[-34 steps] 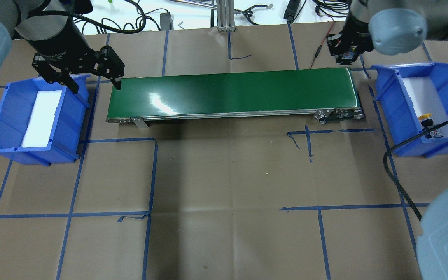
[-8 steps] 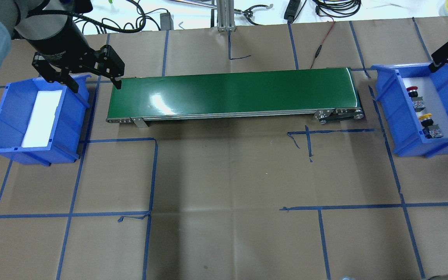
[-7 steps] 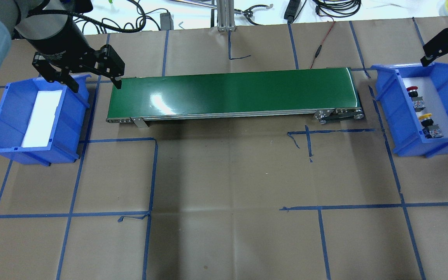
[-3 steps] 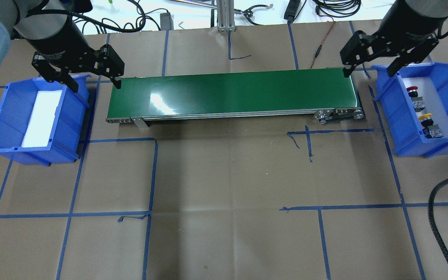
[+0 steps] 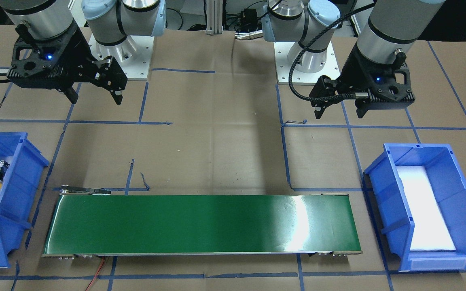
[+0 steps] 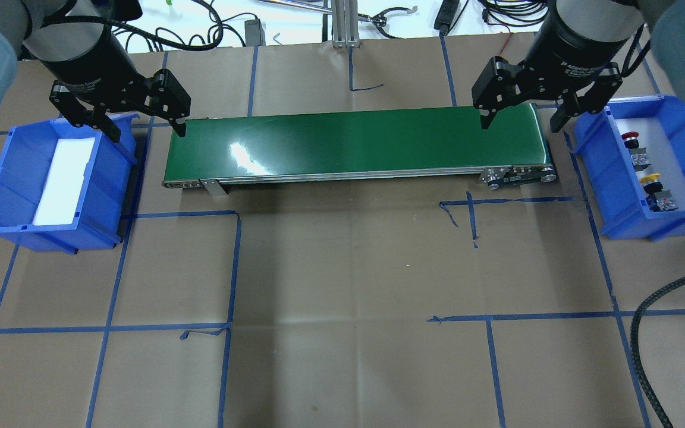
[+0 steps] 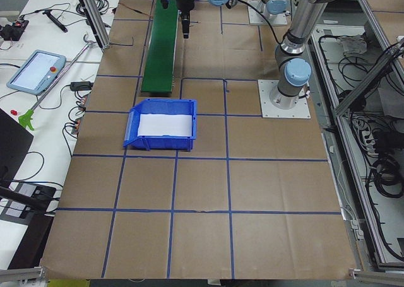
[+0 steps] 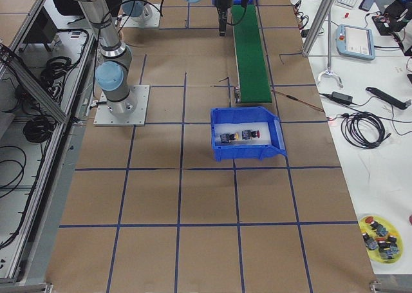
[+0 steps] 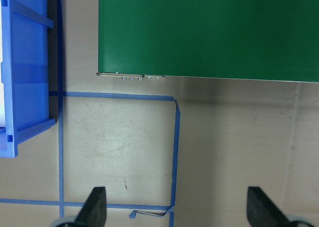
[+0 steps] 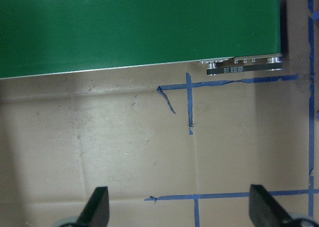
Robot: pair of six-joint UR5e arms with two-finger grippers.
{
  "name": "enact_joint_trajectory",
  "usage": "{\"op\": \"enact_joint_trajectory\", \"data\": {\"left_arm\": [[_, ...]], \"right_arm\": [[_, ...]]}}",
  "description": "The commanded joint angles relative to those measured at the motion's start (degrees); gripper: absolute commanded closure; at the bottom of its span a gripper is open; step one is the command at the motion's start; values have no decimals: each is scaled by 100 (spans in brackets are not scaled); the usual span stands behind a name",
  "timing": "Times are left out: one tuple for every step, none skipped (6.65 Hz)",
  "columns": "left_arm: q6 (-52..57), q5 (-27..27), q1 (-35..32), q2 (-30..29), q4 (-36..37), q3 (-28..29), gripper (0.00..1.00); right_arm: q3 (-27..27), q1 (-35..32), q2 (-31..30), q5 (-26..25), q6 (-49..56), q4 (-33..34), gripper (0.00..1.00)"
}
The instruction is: Transport two buttons from left to right
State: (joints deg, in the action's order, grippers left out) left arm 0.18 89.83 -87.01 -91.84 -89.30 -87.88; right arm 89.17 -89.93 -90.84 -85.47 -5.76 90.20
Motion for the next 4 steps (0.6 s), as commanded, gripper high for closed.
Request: {"op": "enact_joint_trajectory", "data": {"left_arm": [[0, -9, 0, 0, 0, -1, 0], [0, -9, 0, -18, -9, -1, 0], [0, -9, 0, -26, -9, -1, 0], [0, -9, 0, -27, -35, -1, 0]], "right_arm": [[48, -77, 4, 65, -417, -99, 0], [57, -77, 22, 22, -426, -47, 0], [48, -77, 22, 30, -426, 32, 0], [40, -77, 13, 22, -417, 33, 0]]}}
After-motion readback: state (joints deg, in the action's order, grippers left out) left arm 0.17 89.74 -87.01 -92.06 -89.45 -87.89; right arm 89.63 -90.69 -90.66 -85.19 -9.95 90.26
